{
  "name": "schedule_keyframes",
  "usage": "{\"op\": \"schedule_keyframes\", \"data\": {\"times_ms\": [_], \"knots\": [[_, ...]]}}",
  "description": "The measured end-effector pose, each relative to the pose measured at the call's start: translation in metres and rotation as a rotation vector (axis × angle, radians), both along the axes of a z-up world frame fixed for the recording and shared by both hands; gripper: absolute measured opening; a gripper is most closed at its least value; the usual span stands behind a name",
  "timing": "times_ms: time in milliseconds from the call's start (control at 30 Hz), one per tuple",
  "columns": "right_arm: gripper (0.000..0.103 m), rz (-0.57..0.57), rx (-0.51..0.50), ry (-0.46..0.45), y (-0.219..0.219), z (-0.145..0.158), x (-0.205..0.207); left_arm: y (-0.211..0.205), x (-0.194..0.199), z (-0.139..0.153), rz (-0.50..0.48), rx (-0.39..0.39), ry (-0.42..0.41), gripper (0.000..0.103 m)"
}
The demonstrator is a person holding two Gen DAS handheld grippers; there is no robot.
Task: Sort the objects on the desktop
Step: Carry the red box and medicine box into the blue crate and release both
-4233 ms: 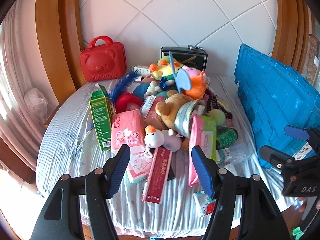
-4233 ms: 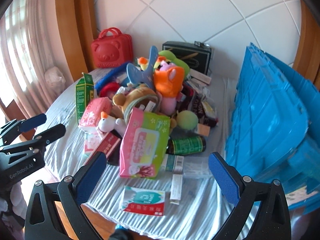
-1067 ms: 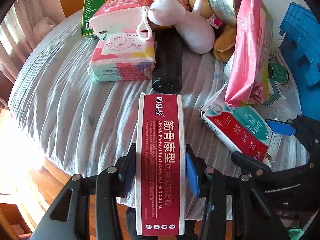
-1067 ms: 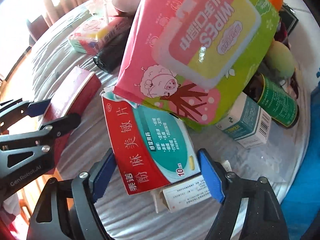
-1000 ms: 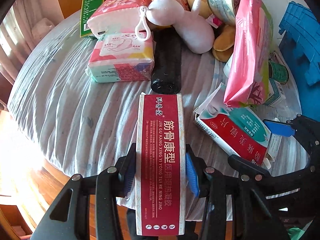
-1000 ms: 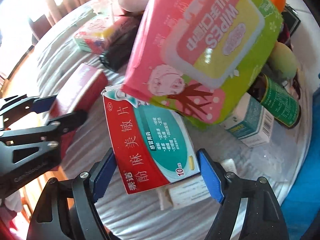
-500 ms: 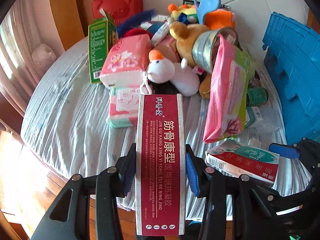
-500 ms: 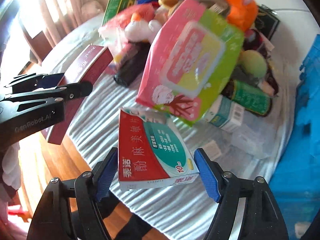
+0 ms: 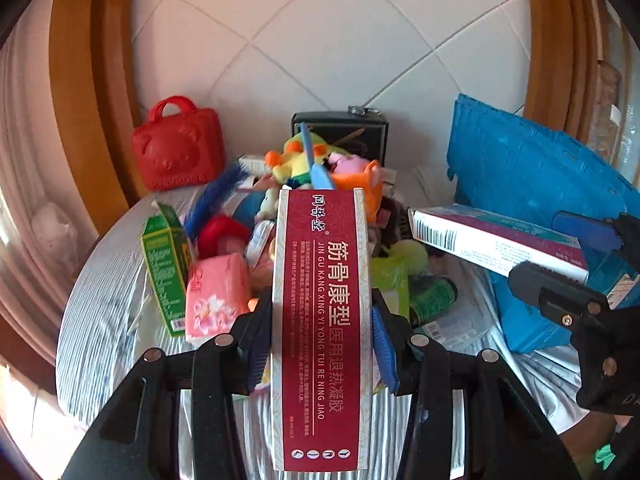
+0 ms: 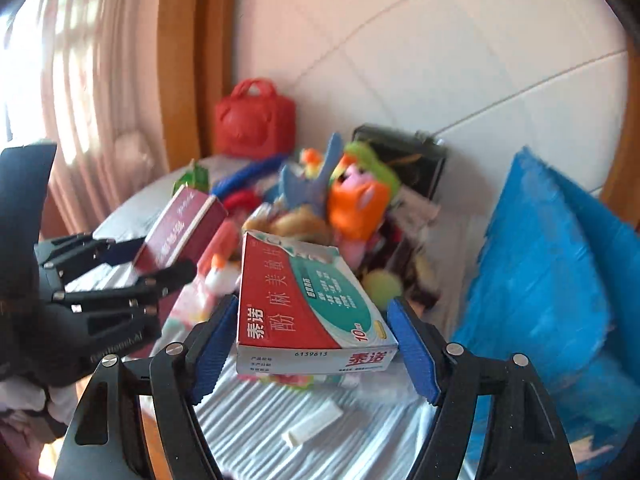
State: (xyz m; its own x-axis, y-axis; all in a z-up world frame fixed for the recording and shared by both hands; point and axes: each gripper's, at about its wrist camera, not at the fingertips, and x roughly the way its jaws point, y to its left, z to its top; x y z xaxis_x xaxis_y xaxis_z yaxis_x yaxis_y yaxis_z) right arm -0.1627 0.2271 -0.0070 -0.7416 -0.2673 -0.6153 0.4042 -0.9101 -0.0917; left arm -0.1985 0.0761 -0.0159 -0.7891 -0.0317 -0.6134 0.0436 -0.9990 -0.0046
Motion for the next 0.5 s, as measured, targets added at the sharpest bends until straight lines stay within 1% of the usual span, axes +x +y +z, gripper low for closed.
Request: {"op": "schedule_keyframes", "data": {"times_ms": [100,233,333,433,500], "knots": [[0.076,-0.07,-0.007,0.073,0.005,0.023,-0.001,0.015,-0.009,0.024,-0.064,0.007,0.052,0.044],[0.076,-0.153,-0.005,0.154,0.032,0.061,0.001,0.052,-0.023,0.06,-0.132,0.013,0.132,0.044],[0.076,-0.215,0.002,0.205,0.066,0.081,0.0,0.088,-0.033,0.085,-0.175,0.022,0.188,0.044],[0.076,-0.284,0.005,0.249,0.112,0.101,0.001,0.137,-0.047,0.111,-0.23,0.026,0.23,0.044],[0.076,-0.341,0.003,0.264,0.148,0.11,0.0,0.172,-0.056,0.127,-0.26,0.029,0.257,0.044]]}}
